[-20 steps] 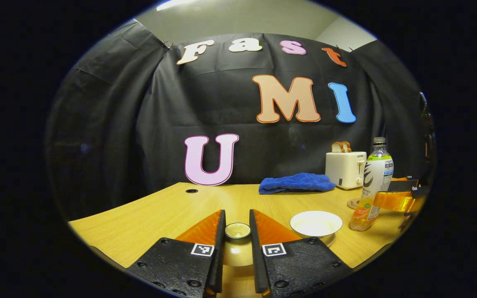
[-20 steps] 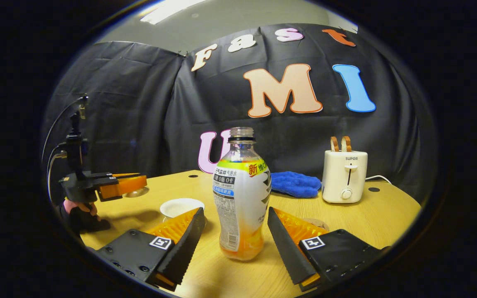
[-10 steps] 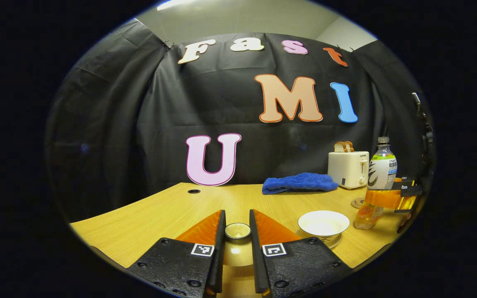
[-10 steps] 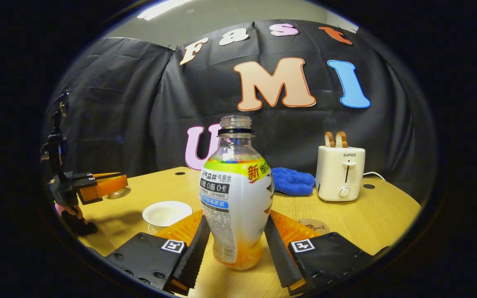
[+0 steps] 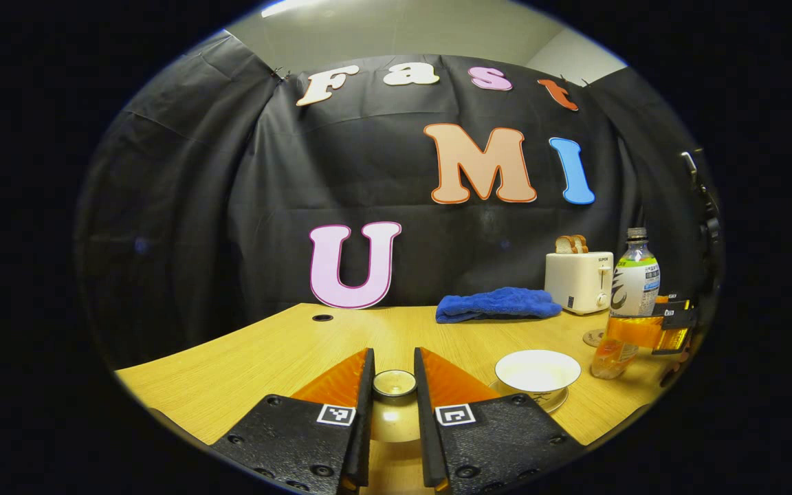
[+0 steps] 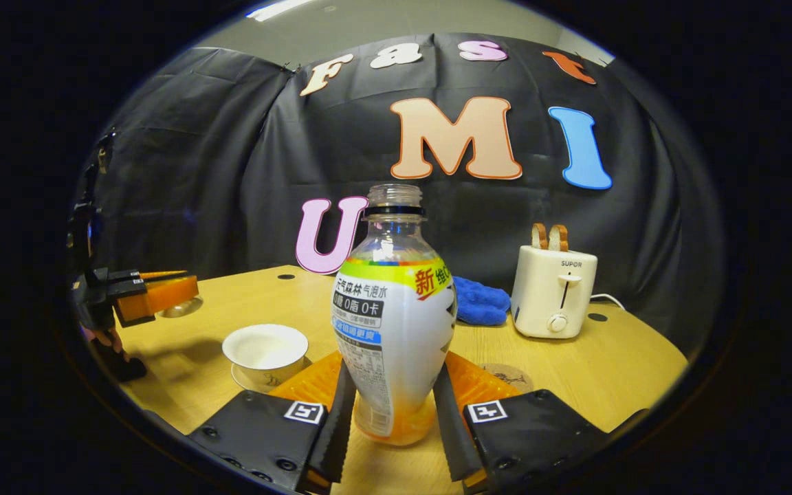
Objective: Open the teacup lid with one hand, grasp the water bottle and pour water into the teacup with the other hand; after pouring, place the water bottle on the coaster and then close the teacup lid.
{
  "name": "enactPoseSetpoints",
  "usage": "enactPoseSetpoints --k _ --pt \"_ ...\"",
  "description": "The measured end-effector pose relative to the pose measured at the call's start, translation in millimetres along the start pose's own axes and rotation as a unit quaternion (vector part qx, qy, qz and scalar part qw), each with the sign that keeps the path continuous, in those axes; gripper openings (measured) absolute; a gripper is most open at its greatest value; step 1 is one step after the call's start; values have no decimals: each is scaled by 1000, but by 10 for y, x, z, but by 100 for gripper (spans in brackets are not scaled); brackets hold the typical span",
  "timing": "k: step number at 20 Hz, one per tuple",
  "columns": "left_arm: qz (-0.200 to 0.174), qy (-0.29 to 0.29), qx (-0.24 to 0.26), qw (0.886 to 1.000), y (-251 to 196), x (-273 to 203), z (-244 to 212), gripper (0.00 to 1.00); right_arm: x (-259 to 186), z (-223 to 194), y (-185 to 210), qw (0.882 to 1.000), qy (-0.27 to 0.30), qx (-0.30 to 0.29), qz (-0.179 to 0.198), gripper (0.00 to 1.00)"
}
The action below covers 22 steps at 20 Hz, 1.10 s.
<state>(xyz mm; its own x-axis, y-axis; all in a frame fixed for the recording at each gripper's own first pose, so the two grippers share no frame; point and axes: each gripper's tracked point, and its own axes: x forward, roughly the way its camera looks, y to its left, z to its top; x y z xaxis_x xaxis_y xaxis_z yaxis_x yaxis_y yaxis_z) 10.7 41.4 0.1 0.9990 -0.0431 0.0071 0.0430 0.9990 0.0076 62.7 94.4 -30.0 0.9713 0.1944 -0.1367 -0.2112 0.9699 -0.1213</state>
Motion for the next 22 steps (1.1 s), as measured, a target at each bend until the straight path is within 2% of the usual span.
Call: enactPoseSetpoints --k 3,6,9,11,12,17,22 --pt "0 -1 0 1000 4 1 -10 28 -65 71 -61 997 -4 -72 -19 60" --pt "0 0 0 1000 0 13 -8 28 -132 275 -146 981 -22 -185 -54 61" --pt "0 0 -1 1000 3 -8 -8 27 -177 389 -213 953 -25 -290 -83 60" --pt "0 0 -1 1000 4 -2 -15 28 -224 471 -239 927 -29 -361 -97 60" --pt "0 0 -1 1000 6 12 -17 27 -209 470 -252 911 -26 -400 -103 60" --pt "3 0 -2 1000 16 -12 -12 27 -142 409 -231 856 -12 -506 -103 60" --pt "4 1 -2 1000 20 -3 -24 27 -42 294 -95 828 -2 -554 -87 60"
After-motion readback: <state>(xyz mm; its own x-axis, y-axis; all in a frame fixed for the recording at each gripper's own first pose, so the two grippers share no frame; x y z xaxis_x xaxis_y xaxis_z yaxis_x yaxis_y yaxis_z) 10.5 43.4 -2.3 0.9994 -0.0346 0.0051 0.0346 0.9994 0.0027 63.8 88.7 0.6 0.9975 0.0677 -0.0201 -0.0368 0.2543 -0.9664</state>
